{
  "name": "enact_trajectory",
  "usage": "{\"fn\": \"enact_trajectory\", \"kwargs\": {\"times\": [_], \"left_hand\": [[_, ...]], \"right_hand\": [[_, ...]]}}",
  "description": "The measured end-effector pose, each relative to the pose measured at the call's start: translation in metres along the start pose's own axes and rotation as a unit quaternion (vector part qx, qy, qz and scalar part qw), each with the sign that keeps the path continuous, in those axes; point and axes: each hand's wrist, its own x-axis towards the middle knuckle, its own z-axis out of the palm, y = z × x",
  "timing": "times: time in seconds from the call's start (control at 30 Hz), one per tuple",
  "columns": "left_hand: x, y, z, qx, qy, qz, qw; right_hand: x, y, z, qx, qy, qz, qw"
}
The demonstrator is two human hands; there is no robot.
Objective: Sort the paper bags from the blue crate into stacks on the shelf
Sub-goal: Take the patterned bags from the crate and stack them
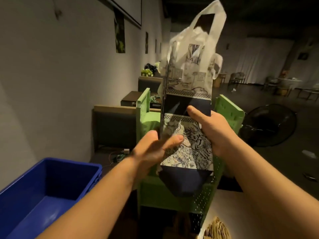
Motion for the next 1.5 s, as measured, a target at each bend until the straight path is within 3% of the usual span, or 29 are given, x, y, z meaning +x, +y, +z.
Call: {"fn": "enact_trajectory", "kwargs": {"times": [0.33,0.53,0.73,0.83,0.9,1.03,1.2,1.3,1.5], "left_hand": [[0.011,0.009,-0.023,-0.170,0.019,-0.174,0.970],[0.002,0.008,-0.021,-0.202,0.035,-0.213,0.955],[0.007,0.005,-0.022,-0.240,0.041,-0.233,0.941],[0.006,0.001,-0.023,-0.240,0.049,-0.229,0.942],[0.006,-0.001,-0.023,-0.240,0.063,-0.217,0.944],[0.002,-0.012,-0.020,-0.232,0.134,-0.141,0.953],[-0.015,-0.041,-0.008,-0.145,0.310,0.094,0.935],[-0.020,-0.050,0.002,-0.087,0.309,0.187,0.928],[-0.013,-0.049,0.021,-0.083,0.264,0.185,0.943]], "right_hand": [[0.036,-0.008,0.030,-0.027,0.045,0.134,0.990],[0.053,-0.001,0.033,-0.089,0.039,0.174,0.980],[0.059,-0.003,0.037,-0.260,0.072,0.148,0.952],[0.056,0.003,0.033,-0.330,0.068,0.087,0.938],[0.049,0.011,0.026,-0.350,0.079,0.034,0.933],[0.027,0.025,0.014,-0.252,0.118,0.017,0.960],[-0.009,0.040,0.010,-0.133,0.179,-0.028,0.974],[-0.031,0.053,0.017,-0.113,0.182,-0.064,0.975],[-0.039,0.072,0.042,-0.039,0.110,-0.033,0.993]]}}
